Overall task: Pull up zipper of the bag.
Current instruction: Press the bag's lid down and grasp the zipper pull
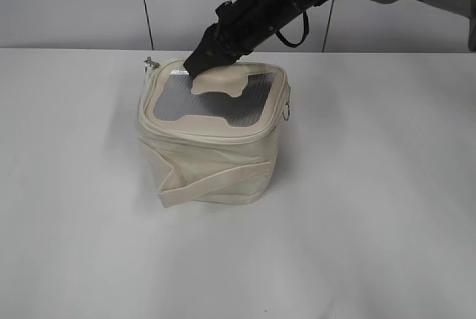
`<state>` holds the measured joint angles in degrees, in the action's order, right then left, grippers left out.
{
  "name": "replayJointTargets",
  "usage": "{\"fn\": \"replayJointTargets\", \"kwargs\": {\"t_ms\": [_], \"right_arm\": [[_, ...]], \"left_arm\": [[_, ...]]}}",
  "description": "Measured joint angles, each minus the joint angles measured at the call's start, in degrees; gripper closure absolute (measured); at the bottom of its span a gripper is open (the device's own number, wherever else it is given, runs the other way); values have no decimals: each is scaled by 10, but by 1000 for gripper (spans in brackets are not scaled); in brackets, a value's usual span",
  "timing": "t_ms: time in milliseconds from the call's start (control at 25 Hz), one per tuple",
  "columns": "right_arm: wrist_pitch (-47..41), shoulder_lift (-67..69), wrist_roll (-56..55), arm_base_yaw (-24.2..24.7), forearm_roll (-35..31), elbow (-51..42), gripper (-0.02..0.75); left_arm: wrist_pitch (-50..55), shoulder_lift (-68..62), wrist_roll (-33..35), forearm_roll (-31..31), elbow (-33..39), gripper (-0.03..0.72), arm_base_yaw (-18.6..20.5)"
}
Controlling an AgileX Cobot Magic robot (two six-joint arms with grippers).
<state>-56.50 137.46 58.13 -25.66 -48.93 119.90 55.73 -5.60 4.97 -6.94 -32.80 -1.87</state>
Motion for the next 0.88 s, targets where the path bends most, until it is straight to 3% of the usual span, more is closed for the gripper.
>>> {"fn": "replayJointTargets", "kwargs": {"t_ms": [120,200,440,640,720,880], "right_arm": [[-2,2,-4,0,0,1,681],[-3,2,-4,0,0,2,681],[-6,2,-10,0,0,2,681],[-8,2,-14,0,-1,3,682],[-8,2,-14,0,-1,3,682],[-8,2,-14,0,-1,3,682]], "left_arm": [[-96,-78,30,-49,-18,455,0],[-167,-149,99,-123,-21,424,0],[-227,-466,446,-373,-56,343,0],[-143,-694,654,-545,-175,328,0],[-93,-779,711,-574,-235,325,1],[-56,-891,800,-559,-329,323,1]]}}
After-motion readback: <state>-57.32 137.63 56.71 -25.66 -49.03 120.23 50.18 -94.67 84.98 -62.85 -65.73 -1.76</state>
